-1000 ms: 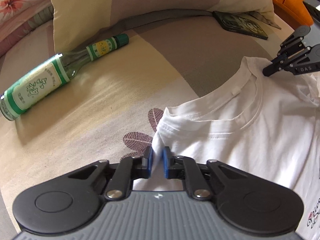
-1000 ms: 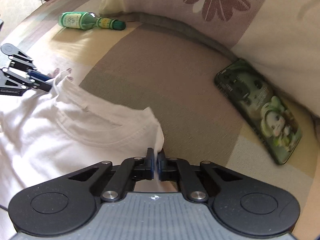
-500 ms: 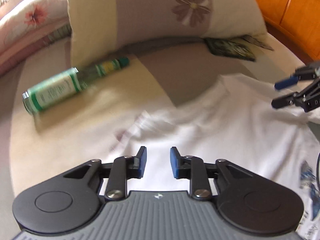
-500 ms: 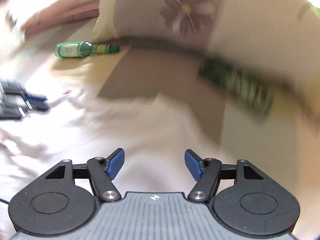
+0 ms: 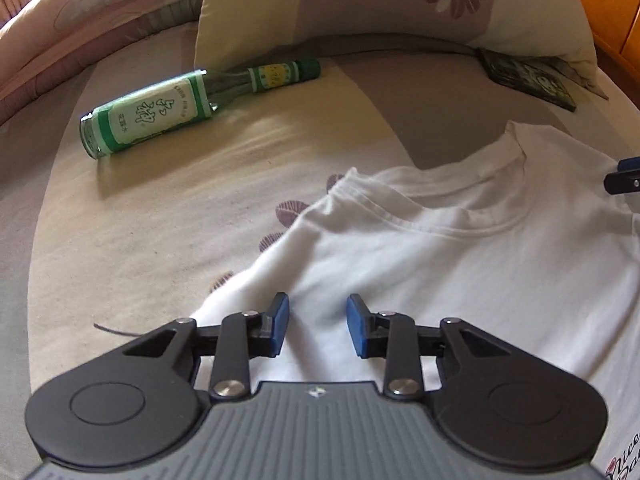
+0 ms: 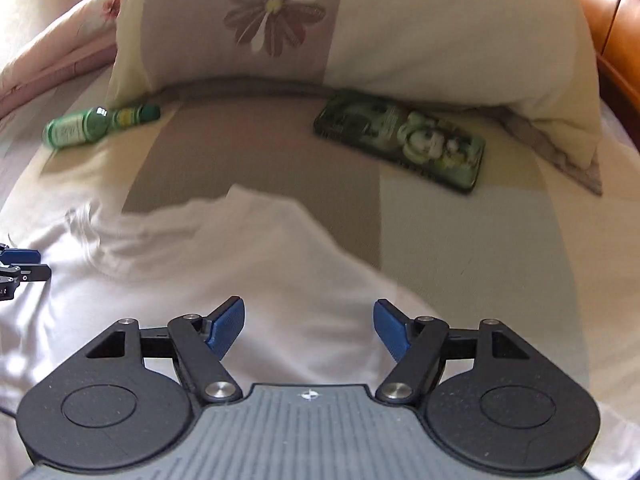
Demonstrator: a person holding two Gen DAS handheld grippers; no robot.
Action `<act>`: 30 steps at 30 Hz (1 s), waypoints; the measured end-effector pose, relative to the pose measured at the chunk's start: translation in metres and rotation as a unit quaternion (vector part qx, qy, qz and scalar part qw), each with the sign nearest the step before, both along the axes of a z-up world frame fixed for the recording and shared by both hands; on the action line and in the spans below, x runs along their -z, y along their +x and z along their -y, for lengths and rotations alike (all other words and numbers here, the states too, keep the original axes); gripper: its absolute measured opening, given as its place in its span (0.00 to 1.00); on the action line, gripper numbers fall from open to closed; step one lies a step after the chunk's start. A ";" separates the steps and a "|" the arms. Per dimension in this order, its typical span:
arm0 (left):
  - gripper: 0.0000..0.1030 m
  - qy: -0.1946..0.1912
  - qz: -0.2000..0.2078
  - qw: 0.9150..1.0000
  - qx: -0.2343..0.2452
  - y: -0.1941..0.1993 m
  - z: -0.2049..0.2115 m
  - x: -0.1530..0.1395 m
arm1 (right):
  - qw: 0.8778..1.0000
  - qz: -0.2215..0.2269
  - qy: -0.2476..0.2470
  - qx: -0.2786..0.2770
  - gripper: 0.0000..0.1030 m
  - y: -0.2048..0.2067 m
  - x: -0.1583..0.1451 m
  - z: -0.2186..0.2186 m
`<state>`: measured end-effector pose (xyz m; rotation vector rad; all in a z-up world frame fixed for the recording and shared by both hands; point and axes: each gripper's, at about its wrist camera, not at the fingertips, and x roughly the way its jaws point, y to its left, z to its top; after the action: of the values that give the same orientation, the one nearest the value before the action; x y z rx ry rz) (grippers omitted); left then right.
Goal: Fold clothes
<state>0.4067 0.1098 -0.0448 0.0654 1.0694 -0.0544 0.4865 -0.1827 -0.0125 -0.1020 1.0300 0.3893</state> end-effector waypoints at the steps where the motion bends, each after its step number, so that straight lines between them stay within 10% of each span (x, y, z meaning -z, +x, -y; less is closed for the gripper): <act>1: 0.33 -0.004 0.006 1.000 0.003 0.001 0.001 -0.003 | 1.000 0.010 -0.007 0.001 0.74 0.002 -0.004 0.004; 8: 0.36 -0.017 0.003 1.000 0.023 -0.010 0.018 -0.001 | 0.996 0.018 -0.063 0.055 0.72 0.030 0.002 0.057; 20: 0.36 -0.019 -0.007 0.999 0.049 -0.018 0.039 -0.003 | 0.993 -0.014 -0.106 -0.057 0.57 0.011 0.031 0.042; 25: 0.37 -0.023 -0.002 0.999 0.047 -0.014 0.043 -0.006 | 0.990 -0.024 -0.102 -0.098 0.06 0.008 0.027 0.037; 30: 0.38 -0.025 0.004 0.998 0.051 -0.014 0.050 -0.010 | 0.992 0.014 -0.112 -0.050 0.06 0.018 0.015 0.049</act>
<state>0.3929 0.0600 -0.0350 0.0746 1.0549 -0.1719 0.5049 -0.2321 -0.0277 -0.3604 1.0412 0.3614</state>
